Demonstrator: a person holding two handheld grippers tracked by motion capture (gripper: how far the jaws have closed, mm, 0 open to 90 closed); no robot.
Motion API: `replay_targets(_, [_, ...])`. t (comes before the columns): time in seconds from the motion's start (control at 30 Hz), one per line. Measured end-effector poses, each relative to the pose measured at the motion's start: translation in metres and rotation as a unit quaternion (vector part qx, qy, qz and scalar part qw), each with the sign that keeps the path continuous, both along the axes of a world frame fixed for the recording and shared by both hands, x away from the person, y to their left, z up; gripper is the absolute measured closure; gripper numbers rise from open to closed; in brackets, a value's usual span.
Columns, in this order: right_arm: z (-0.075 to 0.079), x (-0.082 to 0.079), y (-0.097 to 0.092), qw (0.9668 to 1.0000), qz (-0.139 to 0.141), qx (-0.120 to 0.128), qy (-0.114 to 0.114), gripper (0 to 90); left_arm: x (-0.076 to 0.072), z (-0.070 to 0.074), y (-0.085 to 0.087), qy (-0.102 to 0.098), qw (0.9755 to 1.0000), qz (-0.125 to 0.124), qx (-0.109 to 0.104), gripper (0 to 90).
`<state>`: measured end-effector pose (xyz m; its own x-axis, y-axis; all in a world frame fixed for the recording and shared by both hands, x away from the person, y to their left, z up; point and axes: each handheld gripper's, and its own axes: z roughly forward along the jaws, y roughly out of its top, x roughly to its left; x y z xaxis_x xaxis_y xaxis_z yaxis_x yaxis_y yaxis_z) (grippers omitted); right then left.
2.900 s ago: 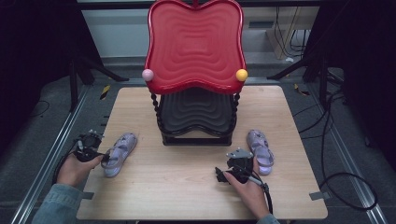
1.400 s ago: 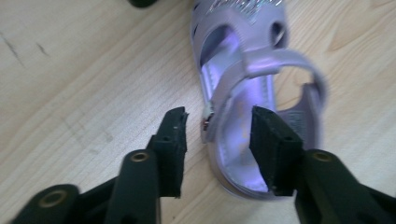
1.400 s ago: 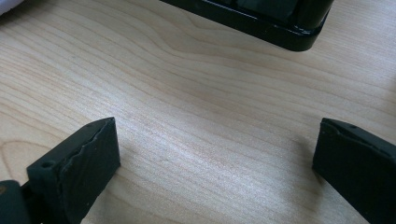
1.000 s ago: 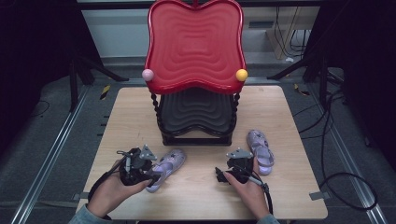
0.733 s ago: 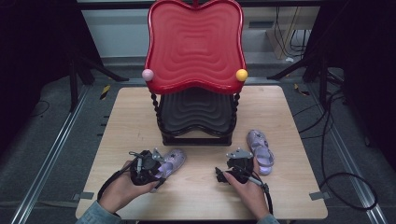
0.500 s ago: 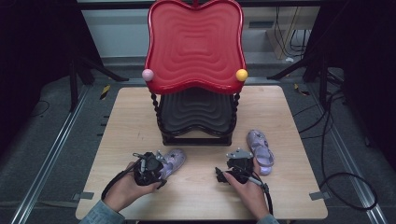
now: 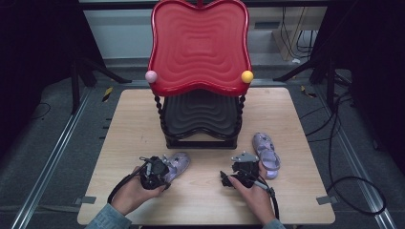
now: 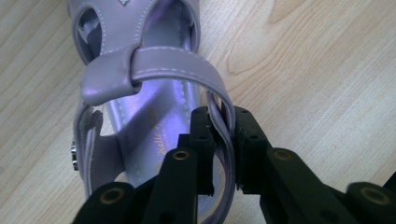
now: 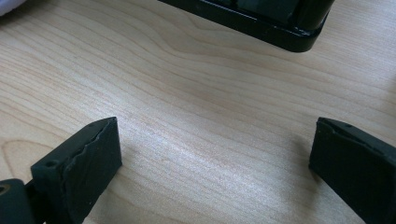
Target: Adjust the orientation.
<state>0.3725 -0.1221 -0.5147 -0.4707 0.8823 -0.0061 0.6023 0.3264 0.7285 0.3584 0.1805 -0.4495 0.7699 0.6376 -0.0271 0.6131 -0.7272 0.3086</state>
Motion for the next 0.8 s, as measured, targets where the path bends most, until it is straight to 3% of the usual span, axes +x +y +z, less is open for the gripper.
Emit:
replay_targets(0.2, [0.0, 0.0, 0.0, 1.0, 0.0, 0.001, 0.0, 2.4, 0.002, 0.001, 0.002, 0.008, 1.0, 0.0, 0.0, 84.7])
replay_targets(0.47, [0.0, 0.0, 0.0, 1.0, 0.002, 0.0, 0.0, 2.4, 0.006, 0.001, 0.007, 0.018, 0.9996, 0.008, -0.02, 86.1])
replay_targets(0.63, [0.0, 0.0, 0.0, 1.0, 0.002, 0.0, 0.0, 2.4, 0.012, 0.012, 0.021, 0.021, 0.9976, 0.021, -0.063, 86.3])
replay_targets(0.67, [0.0, 0.0, 0.0, 1.0, 0.002, 0.0, 0.0, 2.4, 0.012, 0.012, 0.021, 0.021, 0.9976, 0.021, -0.063, 86.3])
replay_targets(0.8, [0.0, 0.0, 0.0, 1.0, 0.001, 0.001, 0.0, 2.4, 0.012, 0.022, 0.03, 0.016, 0.9943, 0.022, -0.103, 86.4])
